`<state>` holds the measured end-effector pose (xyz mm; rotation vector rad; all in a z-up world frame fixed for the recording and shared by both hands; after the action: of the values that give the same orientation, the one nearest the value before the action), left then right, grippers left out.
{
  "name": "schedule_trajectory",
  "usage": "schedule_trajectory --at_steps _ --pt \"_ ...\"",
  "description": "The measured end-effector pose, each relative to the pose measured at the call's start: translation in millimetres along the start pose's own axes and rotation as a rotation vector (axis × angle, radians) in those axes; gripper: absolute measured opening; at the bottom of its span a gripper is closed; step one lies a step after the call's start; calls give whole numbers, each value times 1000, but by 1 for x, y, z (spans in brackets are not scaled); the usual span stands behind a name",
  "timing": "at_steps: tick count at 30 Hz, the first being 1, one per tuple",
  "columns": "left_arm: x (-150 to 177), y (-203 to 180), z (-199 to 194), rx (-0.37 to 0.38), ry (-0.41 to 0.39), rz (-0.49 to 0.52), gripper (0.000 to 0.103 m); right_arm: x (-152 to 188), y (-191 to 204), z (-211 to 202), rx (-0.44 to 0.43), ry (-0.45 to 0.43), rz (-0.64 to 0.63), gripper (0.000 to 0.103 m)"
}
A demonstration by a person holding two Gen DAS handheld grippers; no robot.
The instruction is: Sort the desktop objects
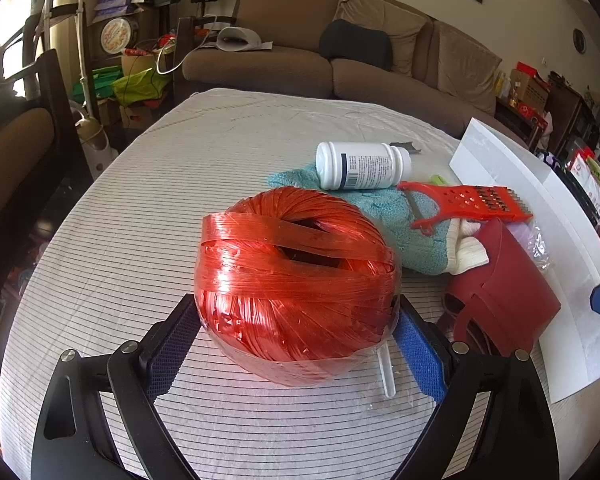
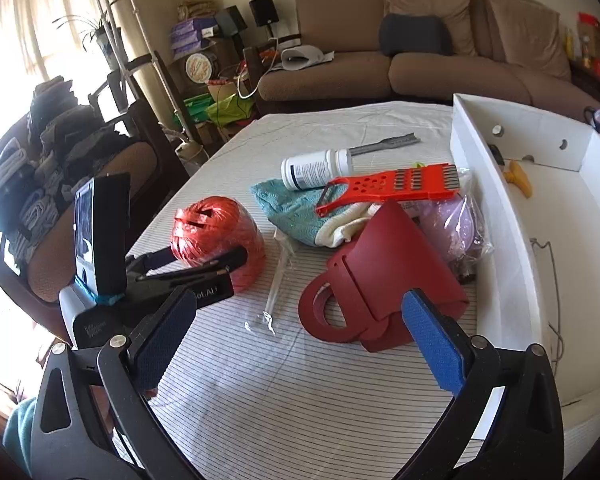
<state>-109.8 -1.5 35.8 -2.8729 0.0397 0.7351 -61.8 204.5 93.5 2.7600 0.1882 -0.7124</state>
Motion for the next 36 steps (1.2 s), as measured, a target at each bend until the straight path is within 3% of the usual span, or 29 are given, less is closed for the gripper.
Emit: schedule_trajectory --at_steps 4,9,11,16,19,22,27,34,36 --pt "1 4 -1 34 -12 -7 94 -31 3 9 -92 26 4 103" --pt "4 7 -2 55 -22 0 93 -72 6 57 -232 179 55 95" --pt "4 7 -2 58 -24 6 93 -84 8 82 -235 244 72 80" --pt "5 7 -2 65 -33 12 93 -96 23 135 -263 402 68 76" --pt "6 8 -3 70 -34 12 93 -95 32 159 -219 451 53 71" --pt "6 9 -4 72 -37 8 93 -90 36 167 -274 463 85 51" --pt "5 8 -15 95 -51 0 92 -88 43 154 -250 451 64 49" --pt "3 -16 -64 76 -131 79 92 -86 38 100 -326 379 99 48" --pt "7 -23 -78 102 -153 90 92 -84 33 82 -343 360 111 47"
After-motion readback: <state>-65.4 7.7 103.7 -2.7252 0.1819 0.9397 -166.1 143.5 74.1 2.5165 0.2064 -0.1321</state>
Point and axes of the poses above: each gripper's, at about its wrist camera, not at the fingertips, and z roughly the way its jaws point, y to its left, x to its underside, the point moved 1 cm from there along z, roughly the way its jaws point, and after that the axes turned 14 degrees about y, right-handed, at the moved point
